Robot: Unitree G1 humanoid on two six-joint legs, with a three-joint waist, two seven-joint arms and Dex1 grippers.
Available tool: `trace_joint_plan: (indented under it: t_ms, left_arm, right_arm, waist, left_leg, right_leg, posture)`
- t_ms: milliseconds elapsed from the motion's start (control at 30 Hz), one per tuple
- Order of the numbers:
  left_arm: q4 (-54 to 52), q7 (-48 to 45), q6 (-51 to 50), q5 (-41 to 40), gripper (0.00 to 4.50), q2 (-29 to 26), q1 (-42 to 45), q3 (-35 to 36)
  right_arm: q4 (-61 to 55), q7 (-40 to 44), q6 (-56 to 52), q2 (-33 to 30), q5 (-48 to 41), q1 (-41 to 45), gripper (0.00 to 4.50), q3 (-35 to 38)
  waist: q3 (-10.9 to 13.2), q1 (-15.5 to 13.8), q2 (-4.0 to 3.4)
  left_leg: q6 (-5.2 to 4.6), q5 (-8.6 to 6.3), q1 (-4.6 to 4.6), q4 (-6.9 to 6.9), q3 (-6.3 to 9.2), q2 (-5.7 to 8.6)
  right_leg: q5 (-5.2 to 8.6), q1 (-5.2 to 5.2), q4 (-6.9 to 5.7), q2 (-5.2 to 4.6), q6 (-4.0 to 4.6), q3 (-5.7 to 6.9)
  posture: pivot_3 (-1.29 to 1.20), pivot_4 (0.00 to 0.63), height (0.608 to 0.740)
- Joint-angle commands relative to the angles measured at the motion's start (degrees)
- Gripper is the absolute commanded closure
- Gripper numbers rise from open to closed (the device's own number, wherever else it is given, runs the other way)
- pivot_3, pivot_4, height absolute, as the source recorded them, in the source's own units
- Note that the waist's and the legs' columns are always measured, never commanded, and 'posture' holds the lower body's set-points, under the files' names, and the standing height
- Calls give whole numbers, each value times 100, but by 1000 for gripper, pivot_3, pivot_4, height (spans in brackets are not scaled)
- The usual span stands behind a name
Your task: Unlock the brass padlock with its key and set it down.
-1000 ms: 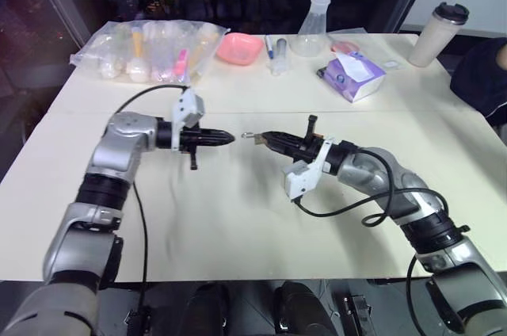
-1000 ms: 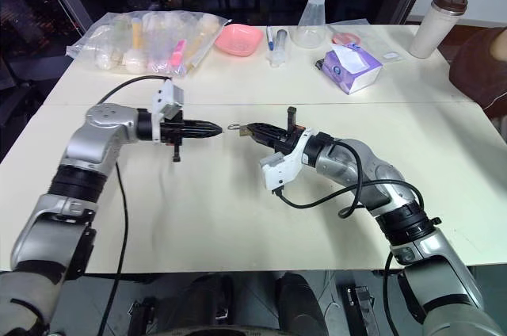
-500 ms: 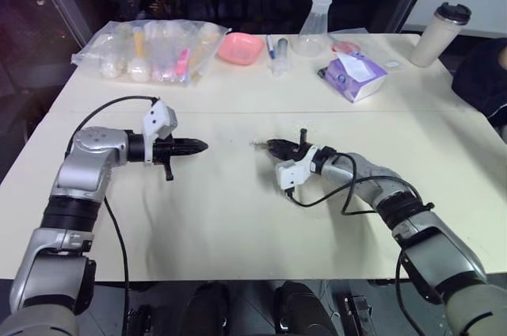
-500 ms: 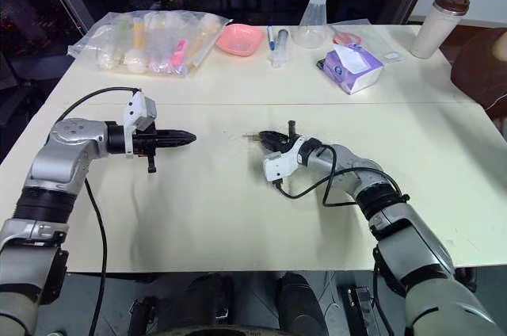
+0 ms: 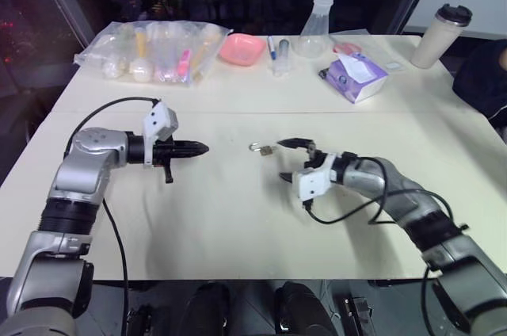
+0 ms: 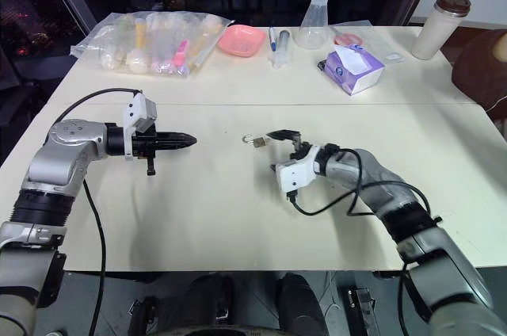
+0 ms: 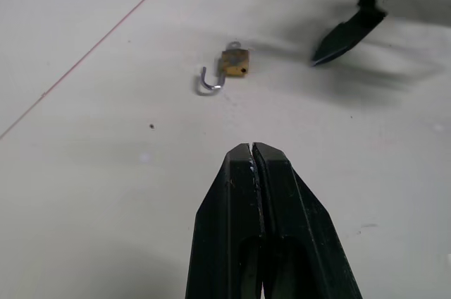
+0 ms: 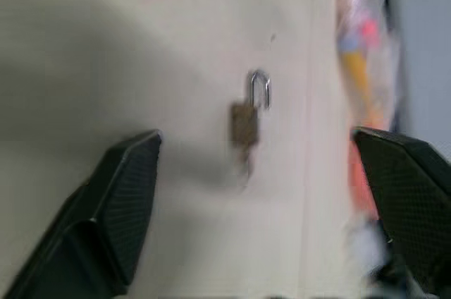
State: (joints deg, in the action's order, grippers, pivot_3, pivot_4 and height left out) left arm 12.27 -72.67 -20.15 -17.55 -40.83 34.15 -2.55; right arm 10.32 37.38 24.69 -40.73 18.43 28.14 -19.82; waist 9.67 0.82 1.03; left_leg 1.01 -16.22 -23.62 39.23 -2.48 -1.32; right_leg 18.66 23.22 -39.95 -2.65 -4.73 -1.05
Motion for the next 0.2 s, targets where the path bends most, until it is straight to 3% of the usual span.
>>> trace_joint_plan:
  t_ms: [33, 200]
  left_arm:
    - [-339, -45, -111, -172, 4500, -181, -41, 197]
    - [-583, -5, -91, -173, 4500, -328, -255, 214]
  right_arm:
    - [-1311, 984, -1517, -330, -1468, -246, 79, 726]
    - [-2419, 1607, -3145, -707, -2504, -629, 79, 1314]
  waist:
    - [0, 0, 0]
    - [0, 2, 0]
  left_leg:
    - [-20, -12, 1, 0, 0, -1]
    - [-26, -15, 6, 0, 1, -6]
  right_leg:
    - [0, -1, -2, 0, 0, 0]
    - [0, -3, -1, 1, 0, 2]
  posture:
    - [0, 150, 715]
    - [0, 150, 715]
